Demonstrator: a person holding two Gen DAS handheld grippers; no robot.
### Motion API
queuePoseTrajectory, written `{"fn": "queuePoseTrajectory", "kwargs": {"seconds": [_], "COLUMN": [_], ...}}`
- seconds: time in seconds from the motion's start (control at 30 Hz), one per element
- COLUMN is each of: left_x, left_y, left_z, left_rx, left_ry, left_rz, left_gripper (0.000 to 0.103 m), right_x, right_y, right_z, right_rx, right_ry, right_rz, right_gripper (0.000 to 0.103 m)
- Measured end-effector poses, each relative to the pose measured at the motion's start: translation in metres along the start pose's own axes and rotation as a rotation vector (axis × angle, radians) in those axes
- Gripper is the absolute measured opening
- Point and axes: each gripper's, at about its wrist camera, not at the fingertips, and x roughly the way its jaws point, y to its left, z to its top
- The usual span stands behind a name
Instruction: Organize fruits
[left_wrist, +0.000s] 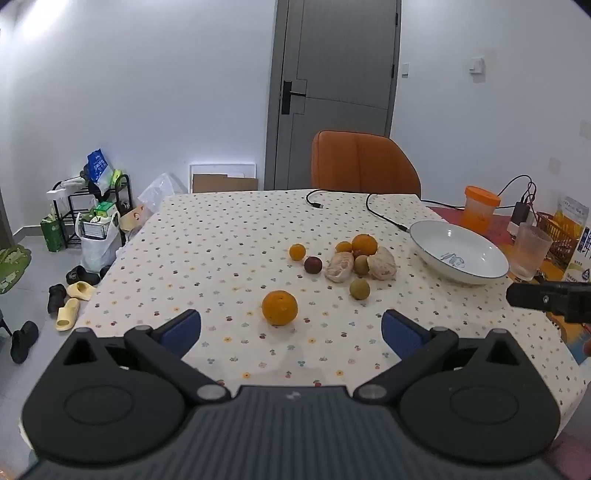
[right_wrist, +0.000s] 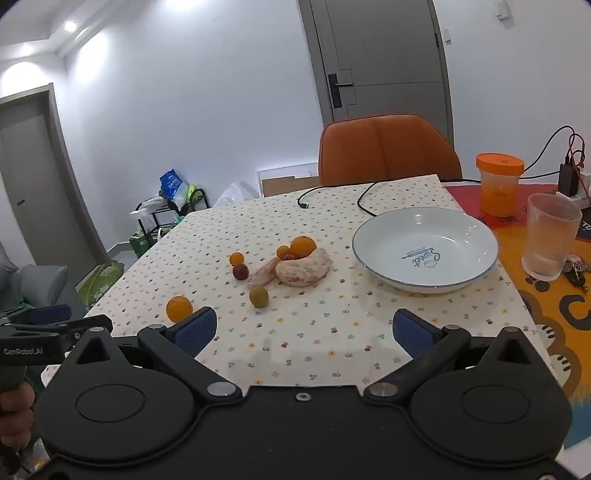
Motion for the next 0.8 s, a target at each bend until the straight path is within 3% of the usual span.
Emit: {"fn": "queuePoseTrajectory", "kwargs": {"seconds": [0.3, 0.33, 0.37, 0.8], "left_x": [-0.005, -0.005, -0.002, 0.001], "left_y": [0.003, 0.005, 0.004, 0.001], "left_z": [-0.002, -0.001, -0.001, -0.001], "left_rx": [-0.013, -0.015, -0.013, -0.001], "left_ry": [0.014, 0.016, 0.026, 0.034], "left_rz": [-0.007, -0.009, -0.01, -0.01], "left_gripper": [0.103, 0.103, 0.103, 0.103], "right_x": [0.001, 0.006, 0.006, 0.0], "right_y": [0.008, 0.017, 0.023, 0.01], "right_z": [-0.006, -0.011, -0.011, -0.007], "right_rx": [-0.025, -0.04, -0.05, -0.051], "right_ry": [0.018, 0.026, 0.028, 0.024], "right_rz": [0.101, -0.005, -0.015, -0.014], "right_gripper": [0.103, 0.103, 0.103, 0.103]}}
